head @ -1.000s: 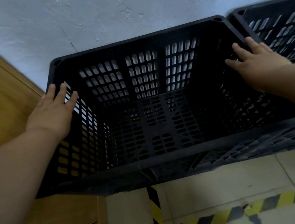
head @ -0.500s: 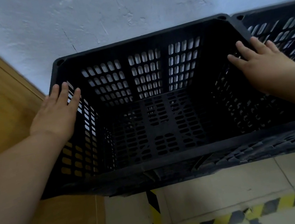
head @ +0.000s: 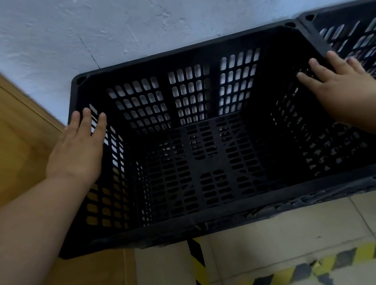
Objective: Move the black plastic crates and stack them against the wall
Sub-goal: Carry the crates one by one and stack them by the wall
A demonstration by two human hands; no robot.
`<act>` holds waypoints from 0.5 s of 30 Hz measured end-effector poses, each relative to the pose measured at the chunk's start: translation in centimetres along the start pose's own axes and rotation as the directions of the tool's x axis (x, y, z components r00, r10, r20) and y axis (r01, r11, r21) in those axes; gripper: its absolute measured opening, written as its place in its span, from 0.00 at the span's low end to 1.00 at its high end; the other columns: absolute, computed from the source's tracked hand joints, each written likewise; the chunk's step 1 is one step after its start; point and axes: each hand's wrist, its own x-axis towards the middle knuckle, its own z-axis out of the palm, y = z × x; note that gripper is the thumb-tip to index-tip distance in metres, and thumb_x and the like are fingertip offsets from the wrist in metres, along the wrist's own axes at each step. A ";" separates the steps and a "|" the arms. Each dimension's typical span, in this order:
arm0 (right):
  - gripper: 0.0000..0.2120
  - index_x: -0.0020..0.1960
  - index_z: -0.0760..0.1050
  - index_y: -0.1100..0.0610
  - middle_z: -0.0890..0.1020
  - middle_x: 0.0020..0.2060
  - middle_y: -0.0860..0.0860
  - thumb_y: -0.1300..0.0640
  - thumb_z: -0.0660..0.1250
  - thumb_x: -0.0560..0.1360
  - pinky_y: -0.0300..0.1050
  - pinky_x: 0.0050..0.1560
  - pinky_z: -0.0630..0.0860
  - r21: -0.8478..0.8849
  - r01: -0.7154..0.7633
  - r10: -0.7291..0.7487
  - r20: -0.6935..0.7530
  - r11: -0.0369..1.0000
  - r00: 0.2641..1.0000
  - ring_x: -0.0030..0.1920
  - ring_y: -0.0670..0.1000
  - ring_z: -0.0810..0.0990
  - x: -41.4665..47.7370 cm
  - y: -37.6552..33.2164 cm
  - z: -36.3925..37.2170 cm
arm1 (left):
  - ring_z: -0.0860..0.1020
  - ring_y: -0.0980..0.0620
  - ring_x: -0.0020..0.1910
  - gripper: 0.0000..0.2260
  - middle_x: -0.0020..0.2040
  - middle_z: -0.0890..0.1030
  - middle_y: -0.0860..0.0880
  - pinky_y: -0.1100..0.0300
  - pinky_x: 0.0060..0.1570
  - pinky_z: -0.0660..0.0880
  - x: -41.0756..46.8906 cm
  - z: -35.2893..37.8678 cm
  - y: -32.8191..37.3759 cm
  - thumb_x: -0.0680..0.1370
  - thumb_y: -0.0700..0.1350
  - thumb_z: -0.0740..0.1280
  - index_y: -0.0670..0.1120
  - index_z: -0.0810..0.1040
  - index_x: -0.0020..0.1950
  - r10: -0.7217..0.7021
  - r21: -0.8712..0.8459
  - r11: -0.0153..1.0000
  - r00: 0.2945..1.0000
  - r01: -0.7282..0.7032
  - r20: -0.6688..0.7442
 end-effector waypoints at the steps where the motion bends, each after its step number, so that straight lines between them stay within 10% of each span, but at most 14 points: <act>1: 0.40 0.76 0.37 0.50 0.38 0.77 0.54 0.66 0.59 0.75 0.59 0.74 0.41 0.002 0.002 -0.002 -0.002 1.000 1.000 0.75 0.60 0.34 0.1 0.0 -0.1 | 0.40 0.42 0.76 0.43 0.77 0.40 0.41 0.51 0.74 0.47 0.0 0.0 -0.1 0.73 0.33 0.65 0.47 0.37 0.76 -0.002 0.000 1.000 1.000 0.002 -0.001; 15: 0.38 0.76 0.35 0.51 0.38 0.77 0.54 0.65 0.57 0.77 0.61 0.73 0.38 0.053 0.030 -0.029 -0.005 0.998 1.000 0.74 0.60 0.32 -0.6 0.1 -0.2 | 0.41 0.42 0.76 0.40 0.77 0.43 0.40 0.51 0.74 0.46 0.0 0.4 -0.1 0.74 0.34 0.63 0.45 0.37 0.75 -0.004 0.026 1.000 0.999 0.005 -0.034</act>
